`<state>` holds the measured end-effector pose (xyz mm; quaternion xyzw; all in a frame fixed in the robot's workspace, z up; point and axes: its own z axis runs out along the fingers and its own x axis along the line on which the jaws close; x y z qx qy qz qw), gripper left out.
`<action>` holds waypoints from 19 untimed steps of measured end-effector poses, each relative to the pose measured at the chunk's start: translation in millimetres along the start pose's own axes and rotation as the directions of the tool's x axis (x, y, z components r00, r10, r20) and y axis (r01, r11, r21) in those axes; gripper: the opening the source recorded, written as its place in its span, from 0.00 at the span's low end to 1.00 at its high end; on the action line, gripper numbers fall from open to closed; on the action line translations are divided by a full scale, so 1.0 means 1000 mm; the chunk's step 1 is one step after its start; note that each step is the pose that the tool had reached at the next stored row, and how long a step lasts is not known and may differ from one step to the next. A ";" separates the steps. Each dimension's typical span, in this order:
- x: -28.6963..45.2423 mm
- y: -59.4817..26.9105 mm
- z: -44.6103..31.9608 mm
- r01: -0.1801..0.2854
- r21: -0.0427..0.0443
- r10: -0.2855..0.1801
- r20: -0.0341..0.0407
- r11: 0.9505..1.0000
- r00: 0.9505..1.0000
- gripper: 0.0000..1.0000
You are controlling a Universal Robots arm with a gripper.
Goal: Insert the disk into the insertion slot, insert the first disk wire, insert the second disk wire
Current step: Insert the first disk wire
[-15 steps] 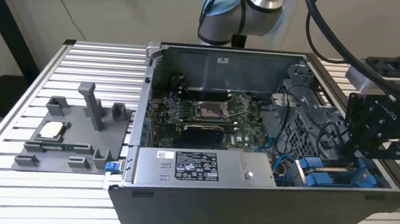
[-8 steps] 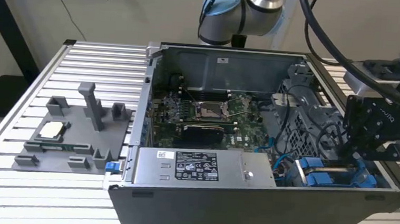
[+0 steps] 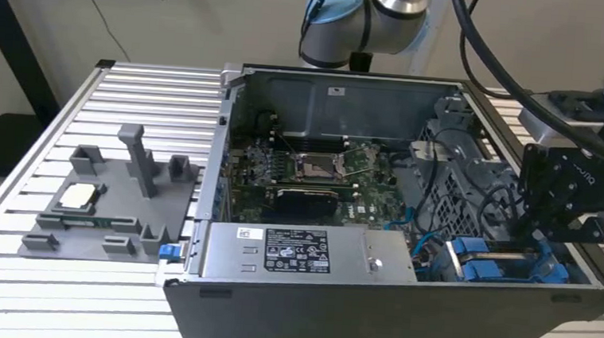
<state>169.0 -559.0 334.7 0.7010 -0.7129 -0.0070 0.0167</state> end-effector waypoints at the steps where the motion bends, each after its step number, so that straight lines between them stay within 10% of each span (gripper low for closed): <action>1: 0.0000 0.0000 0.0000 0.000 0.000 0.000 0.000 1.000 1.000 0.19; 8: 0.0000 0.0000 -0.0012 0.000 0.000 0.000 0.000 1.000 1.000 0.26; 19: 0.0004 0.0009 -0.0286 0.000 0.000 0.000 0.000 1.000 1.000 0.26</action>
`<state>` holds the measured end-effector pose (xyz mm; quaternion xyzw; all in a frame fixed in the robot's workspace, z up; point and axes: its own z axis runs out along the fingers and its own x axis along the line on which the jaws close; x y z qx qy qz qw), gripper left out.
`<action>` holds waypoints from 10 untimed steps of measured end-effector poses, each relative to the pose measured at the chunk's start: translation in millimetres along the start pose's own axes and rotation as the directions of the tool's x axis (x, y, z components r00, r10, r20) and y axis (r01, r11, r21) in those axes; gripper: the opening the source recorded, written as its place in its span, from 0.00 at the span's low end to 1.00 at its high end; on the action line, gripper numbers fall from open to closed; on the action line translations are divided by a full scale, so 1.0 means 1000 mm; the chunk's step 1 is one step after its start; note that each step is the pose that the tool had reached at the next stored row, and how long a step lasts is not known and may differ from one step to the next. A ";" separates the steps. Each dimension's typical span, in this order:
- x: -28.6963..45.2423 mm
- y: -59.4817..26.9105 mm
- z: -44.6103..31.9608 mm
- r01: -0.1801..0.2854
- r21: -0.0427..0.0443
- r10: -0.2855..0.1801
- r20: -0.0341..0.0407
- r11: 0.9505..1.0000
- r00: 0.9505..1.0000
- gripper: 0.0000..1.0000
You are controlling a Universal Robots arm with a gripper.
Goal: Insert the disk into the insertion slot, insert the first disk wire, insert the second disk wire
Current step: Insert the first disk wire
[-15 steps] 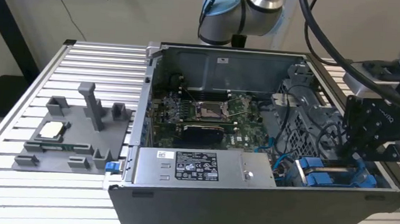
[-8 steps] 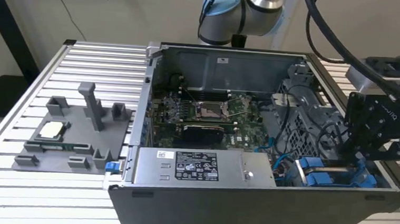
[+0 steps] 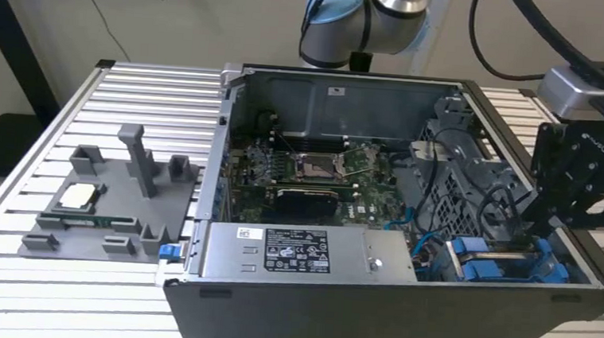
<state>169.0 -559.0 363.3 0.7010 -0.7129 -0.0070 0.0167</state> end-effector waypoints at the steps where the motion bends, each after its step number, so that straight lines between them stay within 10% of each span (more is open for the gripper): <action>1: 0.0000 0.0001 -0.0024 0.000 0.000 0.000 0.000 1.000 1.000 0.26; 10: 0.0002 0.0006 -0.0177 0.000 0.000 0.000 0.000 1.000 1.000 0.26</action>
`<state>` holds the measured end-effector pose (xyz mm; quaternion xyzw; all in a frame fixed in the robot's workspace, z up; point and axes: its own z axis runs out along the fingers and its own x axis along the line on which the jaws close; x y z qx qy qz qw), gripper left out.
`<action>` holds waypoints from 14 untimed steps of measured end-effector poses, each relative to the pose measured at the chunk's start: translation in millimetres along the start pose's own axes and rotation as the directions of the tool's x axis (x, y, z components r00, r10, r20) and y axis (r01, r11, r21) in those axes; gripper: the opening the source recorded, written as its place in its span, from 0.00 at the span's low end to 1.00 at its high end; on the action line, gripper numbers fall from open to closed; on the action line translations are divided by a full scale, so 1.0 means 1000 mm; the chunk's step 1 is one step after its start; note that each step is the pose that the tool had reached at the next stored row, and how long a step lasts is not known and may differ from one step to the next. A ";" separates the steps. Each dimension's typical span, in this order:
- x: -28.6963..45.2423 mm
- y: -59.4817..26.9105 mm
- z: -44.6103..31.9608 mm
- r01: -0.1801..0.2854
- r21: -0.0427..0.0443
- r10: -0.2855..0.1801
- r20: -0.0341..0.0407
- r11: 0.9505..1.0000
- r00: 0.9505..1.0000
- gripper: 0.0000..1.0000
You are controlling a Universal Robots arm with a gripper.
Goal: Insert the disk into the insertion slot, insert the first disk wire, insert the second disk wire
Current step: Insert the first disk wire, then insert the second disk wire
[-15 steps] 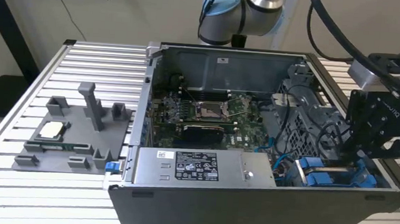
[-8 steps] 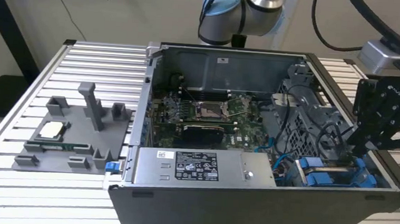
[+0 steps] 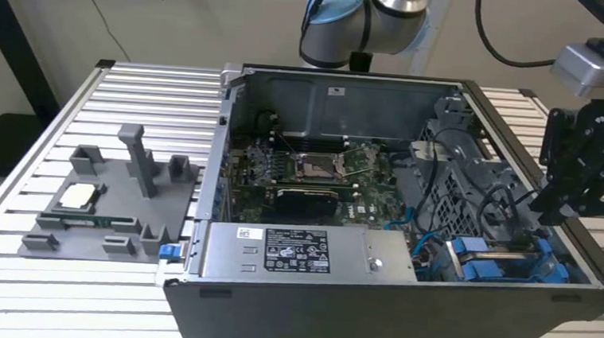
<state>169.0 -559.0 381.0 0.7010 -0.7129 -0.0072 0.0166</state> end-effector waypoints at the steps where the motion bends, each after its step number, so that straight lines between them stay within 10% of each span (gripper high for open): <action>1: 0.0000 0.0000 -0.0001 0.000 0.000 0.000 0.000 1.000 1.000 0.26; 14: -0.0003 -0.0125 0.0000 0.000 0.000 0.000 0.000 1.000 1.000 0.26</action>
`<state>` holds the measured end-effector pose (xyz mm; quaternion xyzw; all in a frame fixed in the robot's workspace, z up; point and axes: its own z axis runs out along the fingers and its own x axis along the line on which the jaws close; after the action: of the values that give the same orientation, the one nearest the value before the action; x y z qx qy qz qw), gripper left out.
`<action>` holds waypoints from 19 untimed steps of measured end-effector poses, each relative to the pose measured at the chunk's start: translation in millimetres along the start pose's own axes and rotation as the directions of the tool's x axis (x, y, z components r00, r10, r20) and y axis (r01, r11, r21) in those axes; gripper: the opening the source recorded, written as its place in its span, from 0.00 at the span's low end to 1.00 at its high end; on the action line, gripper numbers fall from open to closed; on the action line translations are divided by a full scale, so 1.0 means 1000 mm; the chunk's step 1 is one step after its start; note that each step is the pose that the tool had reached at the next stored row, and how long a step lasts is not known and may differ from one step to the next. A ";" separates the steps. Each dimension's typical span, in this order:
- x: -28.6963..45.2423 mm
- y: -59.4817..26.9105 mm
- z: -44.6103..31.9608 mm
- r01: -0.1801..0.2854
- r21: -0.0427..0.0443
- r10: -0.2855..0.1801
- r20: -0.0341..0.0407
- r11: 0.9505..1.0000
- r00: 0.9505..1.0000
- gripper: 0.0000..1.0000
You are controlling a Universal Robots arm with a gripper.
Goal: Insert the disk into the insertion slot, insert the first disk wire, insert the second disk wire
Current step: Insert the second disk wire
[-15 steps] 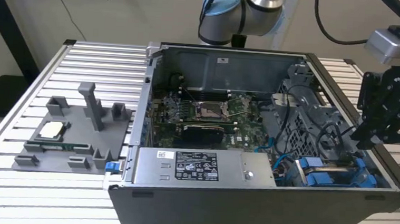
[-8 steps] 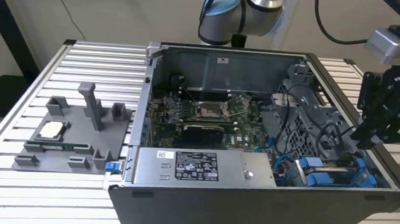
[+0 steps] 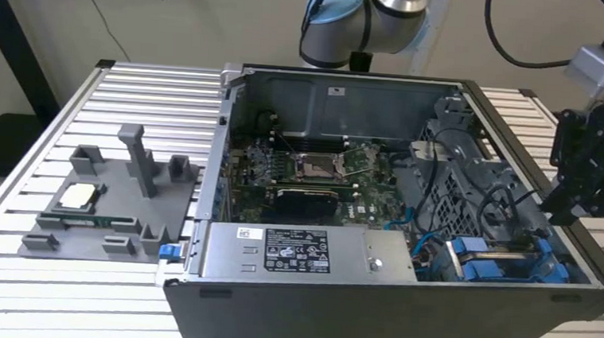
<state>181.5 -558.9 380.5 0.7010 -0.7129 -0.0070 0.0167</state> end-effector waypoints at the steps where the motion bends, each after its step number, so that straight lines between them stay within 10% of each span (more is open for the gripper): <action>1: 0.0000 -0.0006 0.0001 0.000 0.000 0.000 0.001 1.000 1.000 0.26; 4: 0.0000 -0.0010 0.0002 0.000 0.000 0.000 0.019 1.000 1.000 0.26; 10: -0.0001 -0.0035 0.0012 0.003 -0.001 -0.003 0.081 1.000 0.997 0.26; 19: -0.0002 -0.0104 0.0060 0.004 -0.001 -0.004 0.122 1.000 0.993 0.26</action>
<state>191.7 -559.0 374.2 0.7007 -0.7112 -0.0503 -0.0265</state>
